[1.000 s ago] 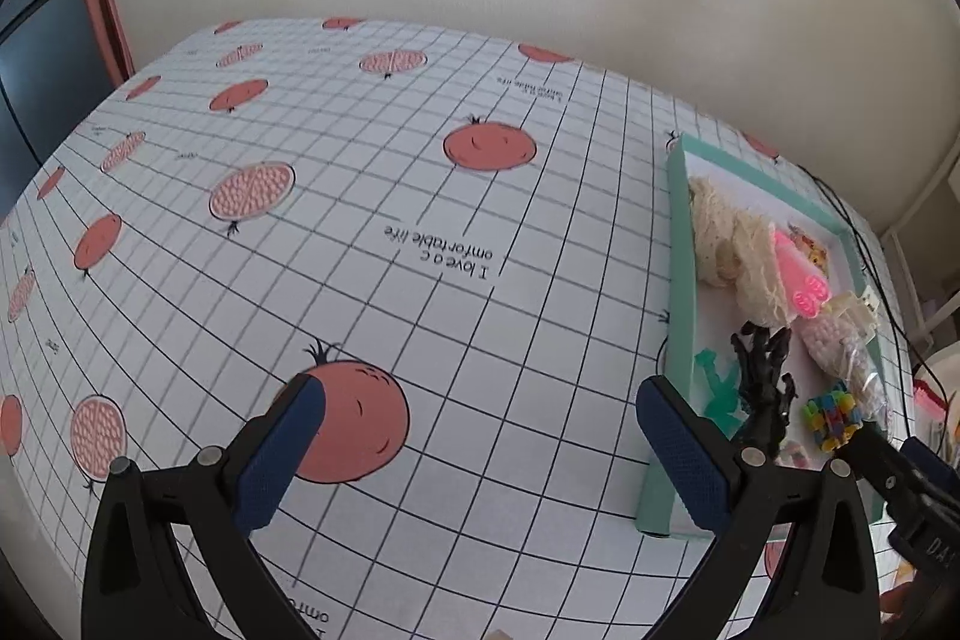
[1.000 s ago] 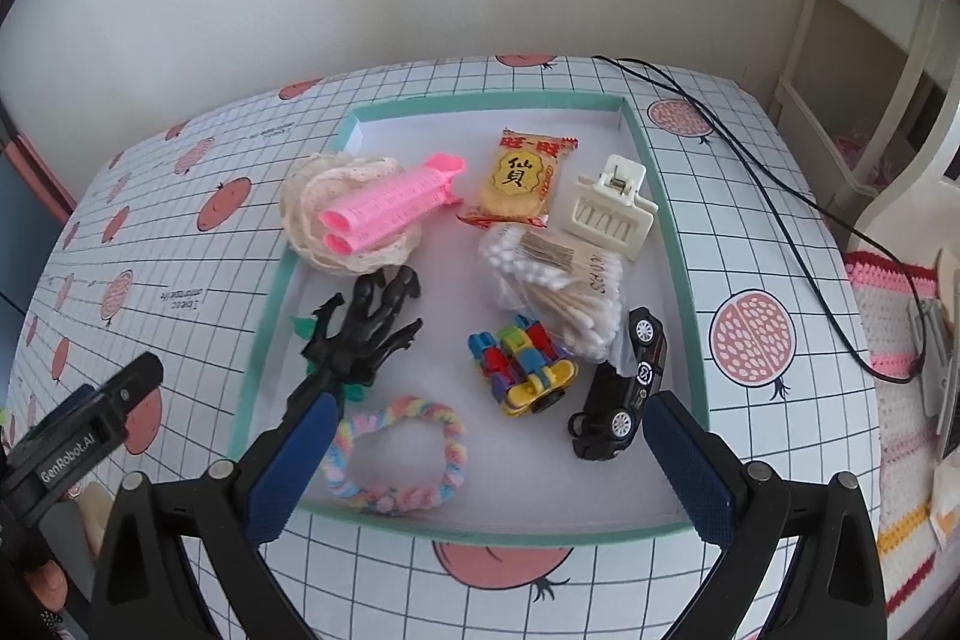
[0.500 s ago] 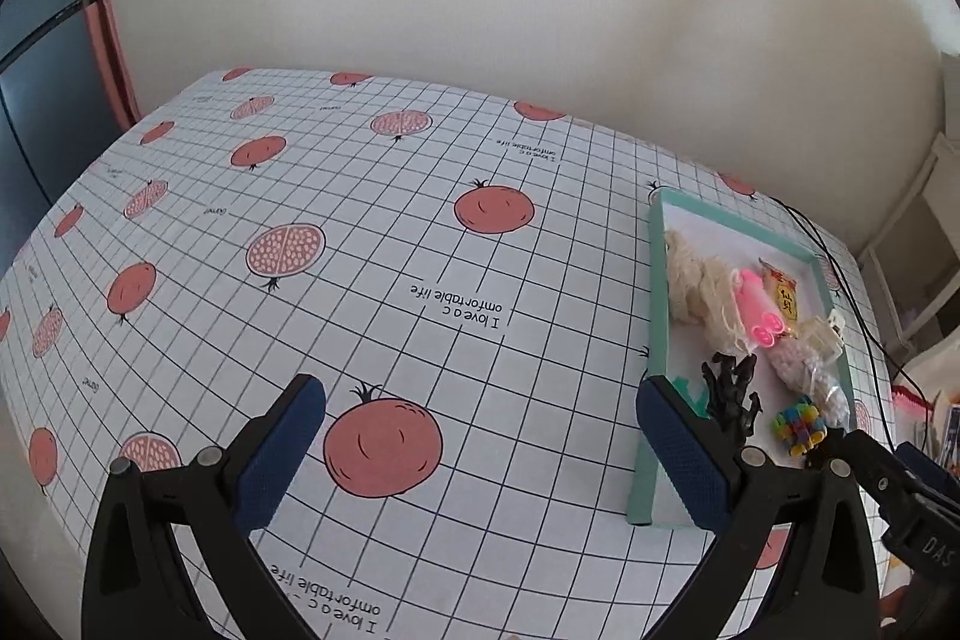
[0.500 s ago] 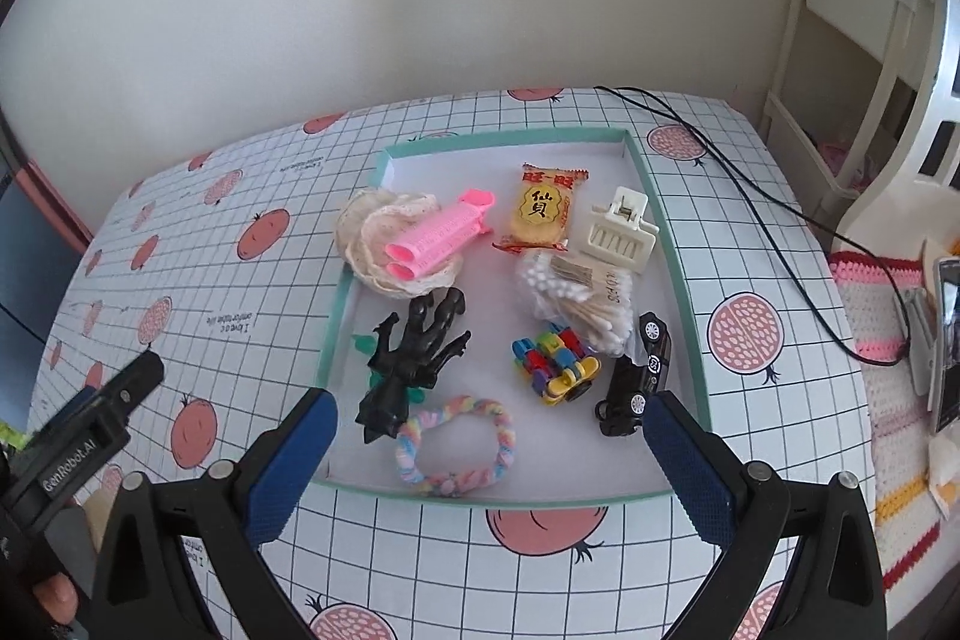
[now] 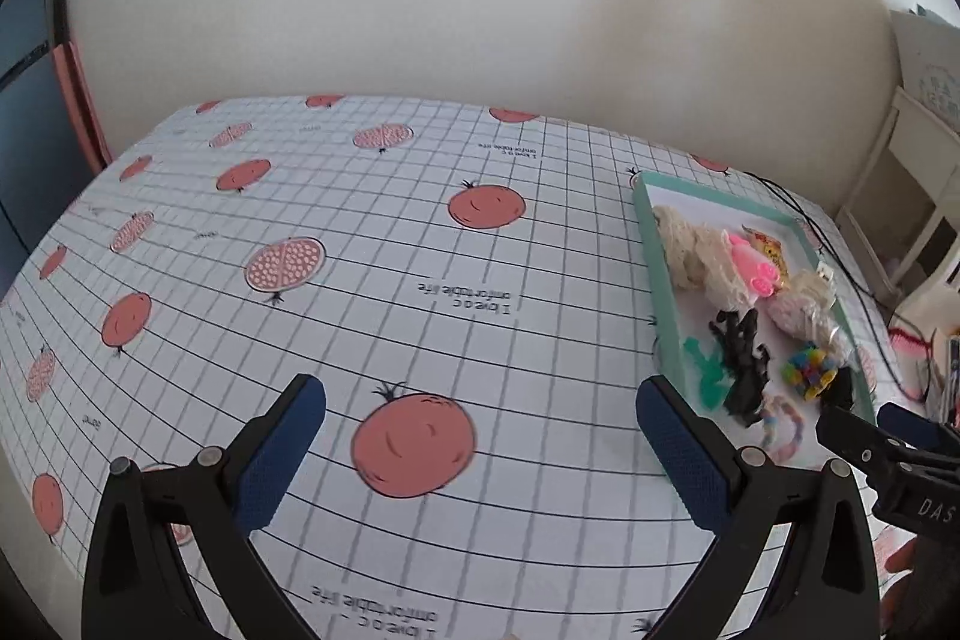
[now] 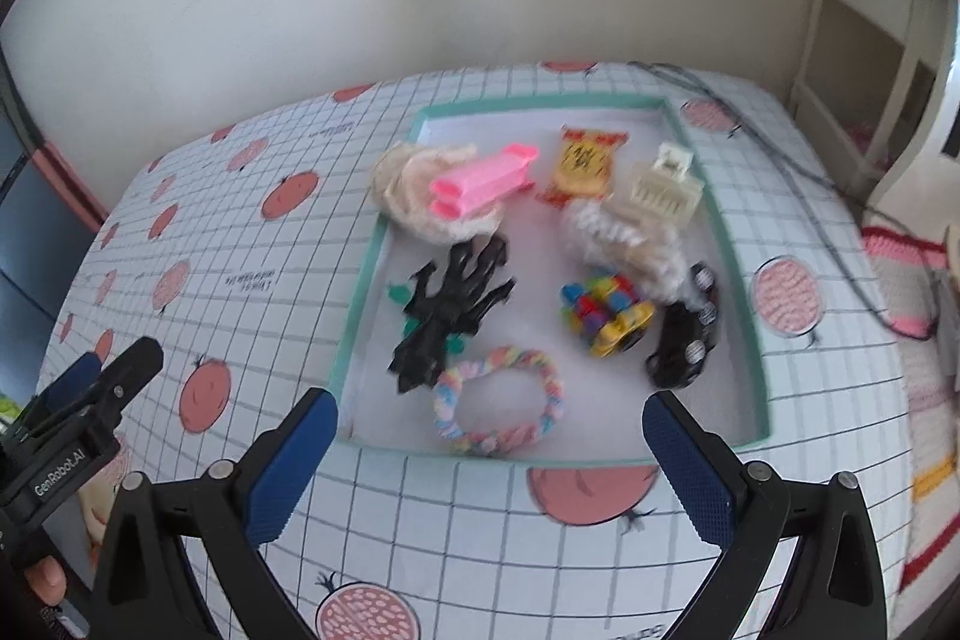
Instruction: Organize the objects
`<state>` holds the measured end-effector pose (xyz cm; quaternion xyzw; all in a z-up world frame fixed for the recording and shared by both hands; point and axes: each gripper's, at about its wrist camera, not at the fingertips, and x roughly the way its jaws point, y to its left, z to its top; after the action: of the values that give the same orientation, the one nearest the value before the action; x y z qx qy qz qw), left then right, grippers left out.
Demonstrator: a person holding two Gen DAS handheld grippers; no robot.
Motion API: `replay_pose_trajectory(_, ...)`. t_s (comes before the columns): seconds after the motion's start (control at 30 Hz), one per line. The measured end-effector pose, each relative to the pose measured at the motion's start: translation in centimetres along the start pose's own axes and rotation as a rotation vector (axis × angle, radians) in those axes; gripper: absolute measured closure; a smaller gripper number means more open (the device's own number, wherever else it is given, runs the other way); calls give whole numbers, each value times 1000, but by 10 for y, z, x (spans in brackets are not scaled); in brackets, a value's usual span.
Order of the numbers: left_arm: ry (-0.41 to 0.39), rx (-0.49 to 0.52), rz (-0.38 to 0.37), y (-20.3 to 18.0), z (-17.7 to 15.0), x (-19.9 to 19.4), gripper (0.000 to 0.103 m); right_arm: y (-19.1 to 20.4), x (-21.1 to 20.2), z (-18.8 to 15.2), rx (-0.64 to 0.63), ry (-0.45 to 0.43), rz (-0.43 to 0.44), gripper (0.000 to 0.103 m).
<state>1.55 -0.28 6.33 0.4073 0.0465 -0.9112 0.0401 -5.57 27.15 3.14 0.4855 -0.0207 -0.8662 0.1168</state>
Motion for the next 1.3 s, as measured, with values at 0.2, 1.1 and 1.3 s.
replay_pose_trajectory(0.2, -21, 15, -25, 10, -18, 2, 0, 13, 11, -20, -51, 8, 12, 0)
replay_pose_trajectory(1.1, 57, 69, -33, 20, -80, 33, 0, 0, 39, -73, -74, 33, -70, 0)
replay_pose_trajectory(1.3, 71, 71, -45, 19, -81, 37, 0, 6, 42, -73, -96, 15, -93, 0)
